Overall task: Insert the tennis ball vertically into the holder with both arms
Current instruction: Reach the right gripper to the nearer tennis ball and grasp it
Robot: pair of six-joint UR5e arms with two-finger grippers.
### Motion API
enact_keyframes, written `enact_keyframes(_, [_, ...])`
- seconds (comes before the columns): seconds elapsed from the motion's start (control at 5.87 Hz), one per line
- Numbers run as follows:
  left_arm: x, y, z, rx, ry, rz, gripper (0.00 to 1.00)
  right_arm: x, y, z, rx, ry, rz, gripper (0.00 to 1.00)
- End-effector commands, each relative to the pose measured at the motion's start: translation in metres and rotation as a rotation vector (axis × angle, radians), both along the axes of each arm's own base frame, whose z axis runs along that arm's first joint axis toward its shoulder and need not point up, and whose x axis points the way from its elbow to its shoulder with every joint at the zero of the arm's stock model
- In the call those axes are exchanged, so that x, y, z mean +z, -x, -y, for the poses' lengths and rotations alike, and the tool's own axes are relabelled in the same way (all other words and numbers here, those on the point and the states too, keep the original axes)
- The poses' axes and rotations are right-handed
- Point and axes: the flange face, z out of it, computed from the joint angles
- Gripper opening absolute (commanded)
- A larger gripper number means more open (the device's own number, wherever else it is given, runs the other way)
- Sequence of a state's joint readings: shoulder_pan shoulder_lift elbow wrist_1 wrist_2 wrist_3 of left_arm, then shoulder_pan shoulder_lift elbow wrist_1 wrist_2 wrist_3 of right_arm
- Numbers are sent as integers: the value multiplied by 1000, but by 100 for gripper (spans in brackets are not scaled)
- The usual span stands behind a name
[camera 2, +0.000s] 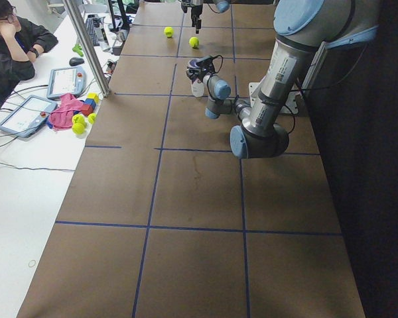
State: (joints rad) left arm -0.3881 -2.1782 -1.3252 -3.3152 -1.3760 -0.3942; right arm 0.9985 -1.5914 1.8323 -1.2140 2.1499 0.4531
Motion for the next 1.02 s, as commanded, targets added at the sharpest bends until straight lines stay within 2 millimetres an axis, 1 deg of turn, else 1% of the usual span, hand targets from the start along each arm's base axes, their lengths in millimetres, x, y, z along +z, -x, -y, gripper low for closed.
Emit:
enact_keyframes(0.0, [0,0,0,0,1,1,79,15,20,19,-5,16,-18,100])
enact_keyframes(0.17, [1,0,0,0,1,1,79,21,26,22,-11,25,-26,100])
enact_keyframes(0.34, [1,0,0,0,1,1,79,36,40,17,-38,49,-43,100])
enact_keyframes(0.51, [2,0,0,0,2,4,79,37,46,14,-50,50,-44,100])
enact_keyframes(0.85, [3,0,0,0,2,6,79,52,60,10,-79,67,-64,100])
